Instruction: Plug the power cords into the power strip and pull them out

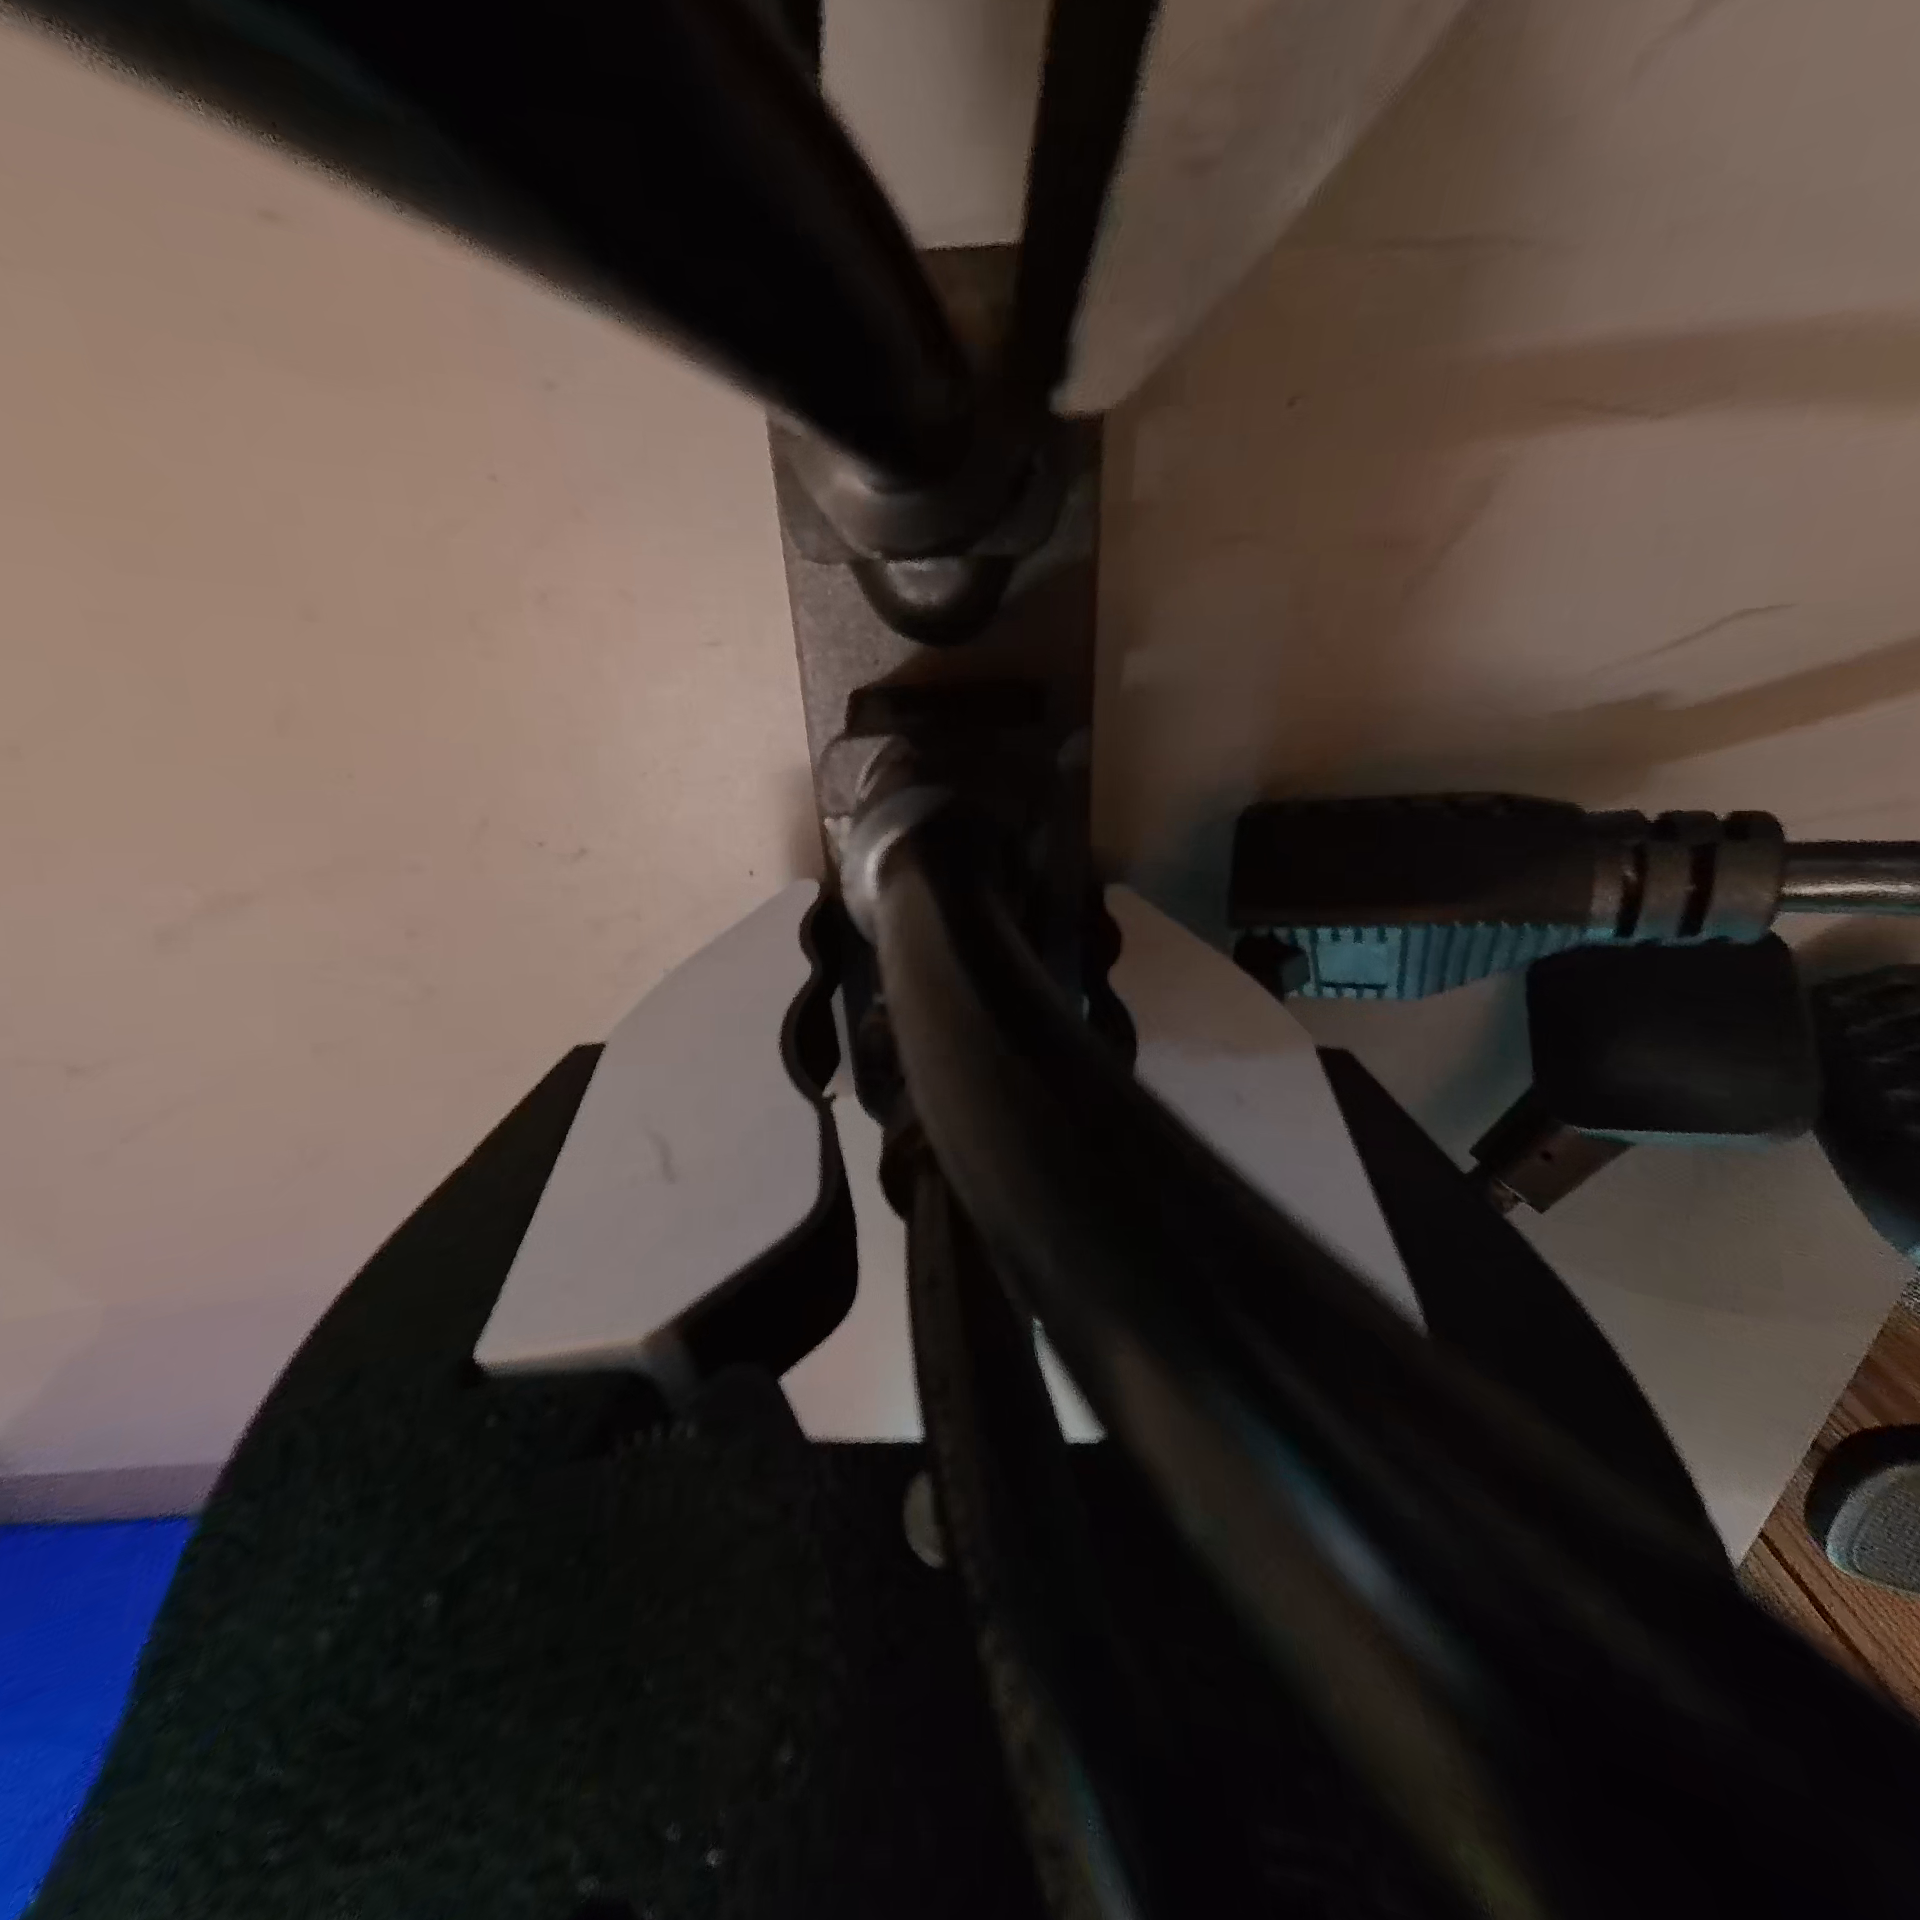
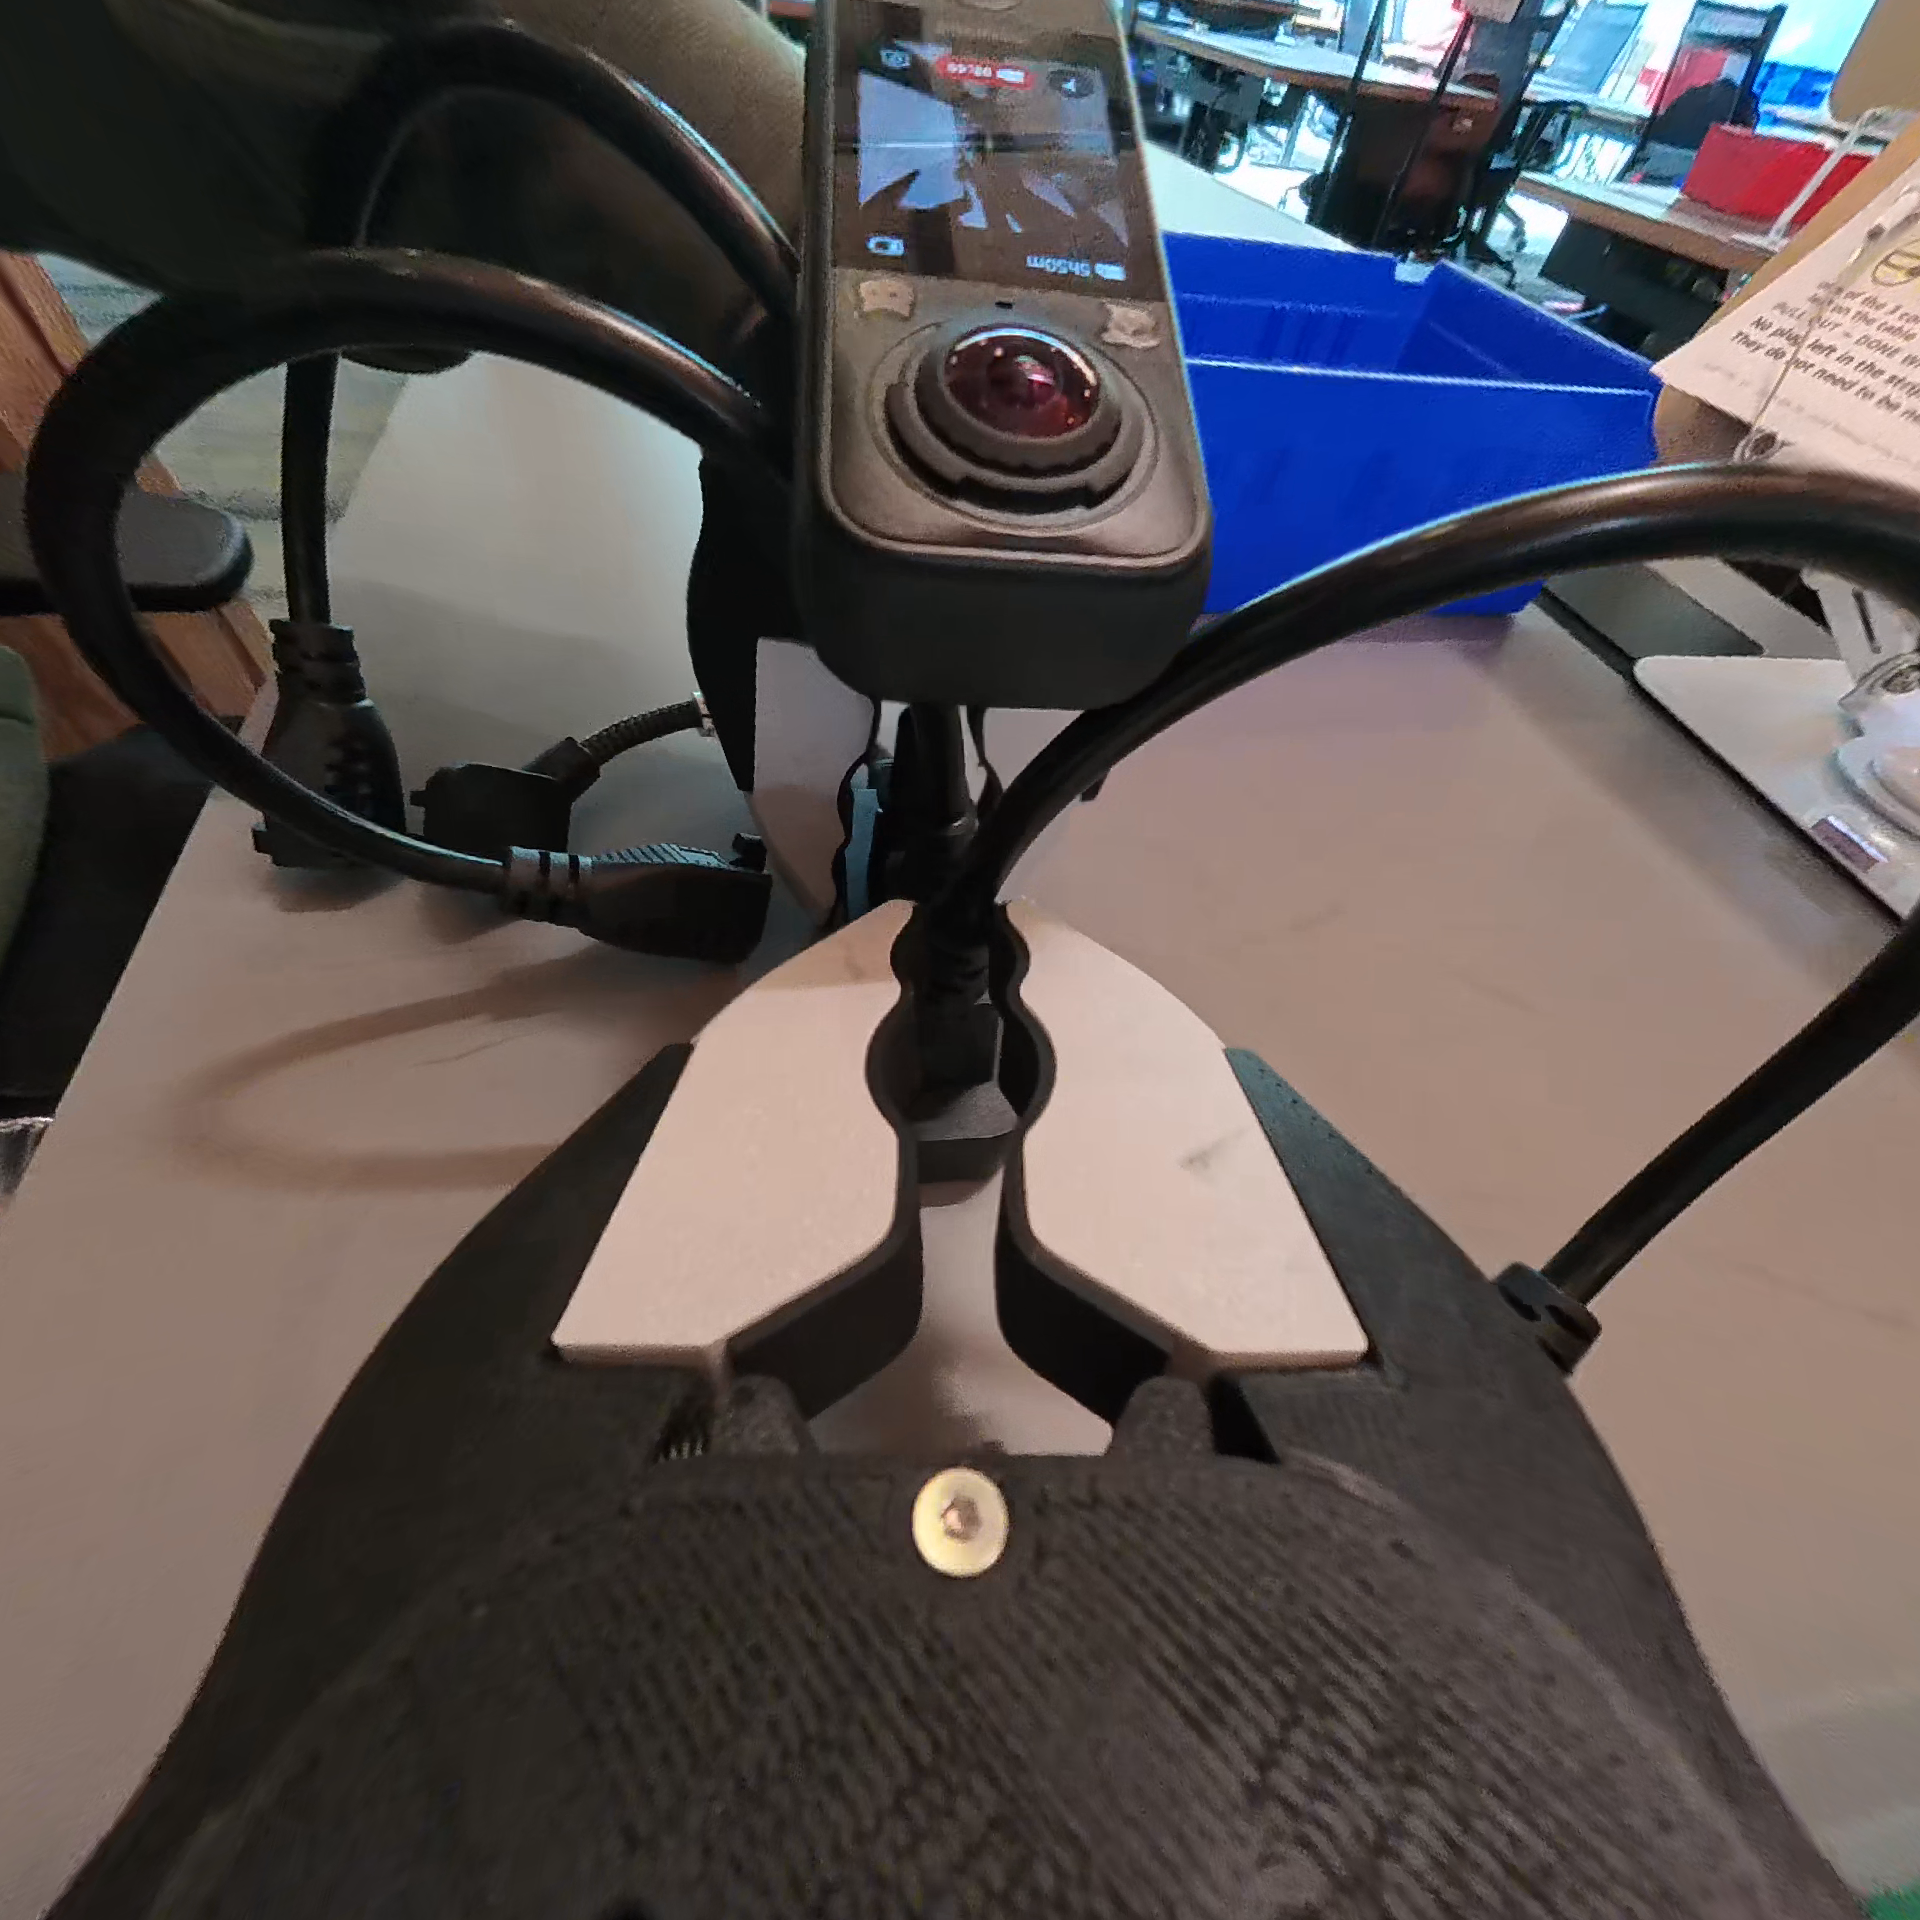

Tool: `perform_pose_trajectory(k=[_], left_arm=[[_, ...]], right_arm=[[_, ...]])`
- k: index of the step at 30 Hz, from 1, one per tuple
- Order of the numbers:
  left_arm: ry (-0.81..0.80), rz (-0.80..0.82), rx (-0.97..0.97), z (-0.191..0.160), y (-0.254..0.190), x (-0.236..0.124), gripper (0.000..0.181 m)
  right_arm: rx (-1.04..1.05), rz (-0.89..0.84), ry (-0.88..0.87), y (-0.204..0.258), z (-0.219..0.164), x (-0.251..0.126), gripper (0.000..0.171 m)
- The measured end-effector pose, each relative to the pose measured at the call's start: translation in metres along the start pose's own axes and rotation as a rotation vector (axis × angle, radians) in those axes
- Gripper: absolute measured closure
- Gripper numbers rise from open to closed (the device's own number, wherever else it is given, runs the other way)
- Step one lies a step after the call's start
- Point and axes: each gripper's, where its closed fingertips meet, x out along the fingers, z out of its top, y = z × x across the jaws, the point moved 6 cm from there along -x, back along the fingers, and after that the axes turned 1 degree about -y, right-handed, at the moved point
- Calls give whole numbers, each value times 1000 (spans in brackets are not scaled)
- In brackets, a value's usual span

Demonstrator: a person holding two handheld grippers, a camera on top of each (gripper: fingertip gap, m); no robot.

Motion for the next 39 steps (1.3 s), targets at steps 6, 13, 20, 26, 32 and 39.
perform_pose_trajectory(k=[6, 13, 20, 26, 32, 39], left_arm=[[0, -1, 6, 0, 0, 0, 137], [2, -1, 5, 0, 1, 0, 137], [29, 0, 5, 4, 1, 0, 137], [38, 0, -37, 7, 2, 1, 137], [31, 1, -23, 8, 1, 0, 137], [24, 1, -22, 8, 0, 0, 137]], right_arm=[[-5, -10, -58, 1, -3, 1, 160], [114, -5, -49, -2, -1, 5, 161], [93, 26, -36, 0, -2, 2, 164], [181, -9, -76, -9, -5, 2, 164], [163, 22, -57, -6, -3, 1, 163], [136, -3, -98, -6, 2, 6, 162]])
